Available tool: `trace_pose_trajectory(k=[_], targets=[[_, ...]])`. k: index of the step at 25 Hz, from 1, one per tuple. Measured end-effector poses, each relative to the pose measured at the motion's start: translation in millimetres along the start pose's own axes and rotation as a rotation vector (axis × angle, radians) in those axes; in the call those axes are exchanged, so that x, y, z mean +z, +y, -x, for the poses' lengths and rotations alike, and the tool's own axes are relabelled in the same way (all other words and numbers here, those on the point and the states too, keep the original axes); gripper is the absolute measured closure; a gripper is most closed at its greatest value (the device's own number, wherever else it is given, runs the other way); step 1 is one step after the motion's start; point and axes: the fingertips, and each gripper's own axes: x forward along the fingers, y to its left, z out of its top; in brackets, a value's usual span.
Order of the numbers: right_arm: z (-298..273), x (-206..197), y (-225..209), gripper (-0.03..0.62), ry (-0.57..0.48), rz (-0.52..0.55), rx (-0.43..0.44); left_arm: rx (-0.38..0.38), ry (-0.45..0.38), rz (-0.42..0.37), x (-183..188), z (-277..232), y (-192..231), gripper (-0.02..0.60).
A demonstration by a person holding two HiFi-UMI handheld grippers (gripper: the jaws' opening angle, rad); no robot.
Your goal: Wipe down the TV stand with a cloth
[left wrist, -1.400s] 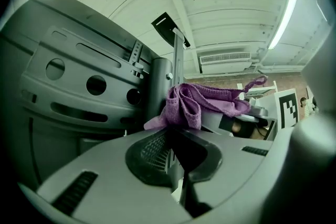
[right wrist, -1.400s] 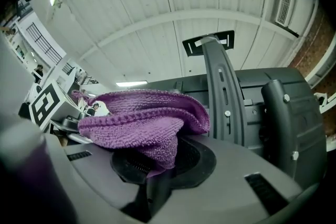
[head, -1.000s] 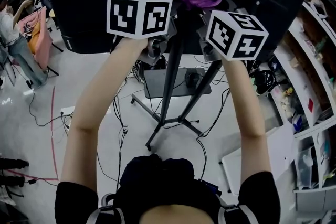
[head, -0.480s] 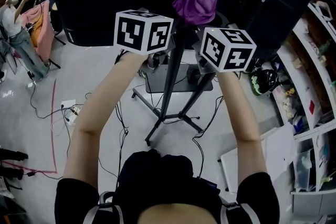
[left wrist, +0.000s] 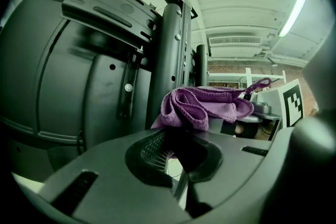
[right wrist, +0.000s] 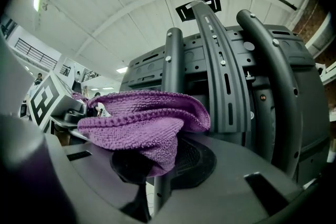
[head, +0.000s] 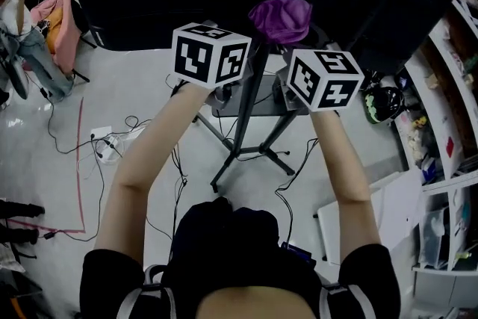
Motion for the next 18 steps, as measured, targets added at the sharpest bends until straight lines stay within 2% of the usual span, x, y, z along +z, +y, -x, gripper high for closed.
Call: trace_pose_trajectory(k=[4,11,18], targets=[[1.7,-16.4,1.2,0.530,0.018,-0.024,0.002,-0.011,-0.005,0.038,-17.1,-1.5,2.7,0.575],[7.1,-53.1,-3.0,0.530,0.051,-0.071,-0.011,0.009,0.014,0.036,-52.1,-10.5,1.2,0.575],[16.7,-95.3,-1.9,0.530,0.024,-0.084,-0.032,0.008,0.005,0.073,-98.9,-17.0,0.2,0.575]])
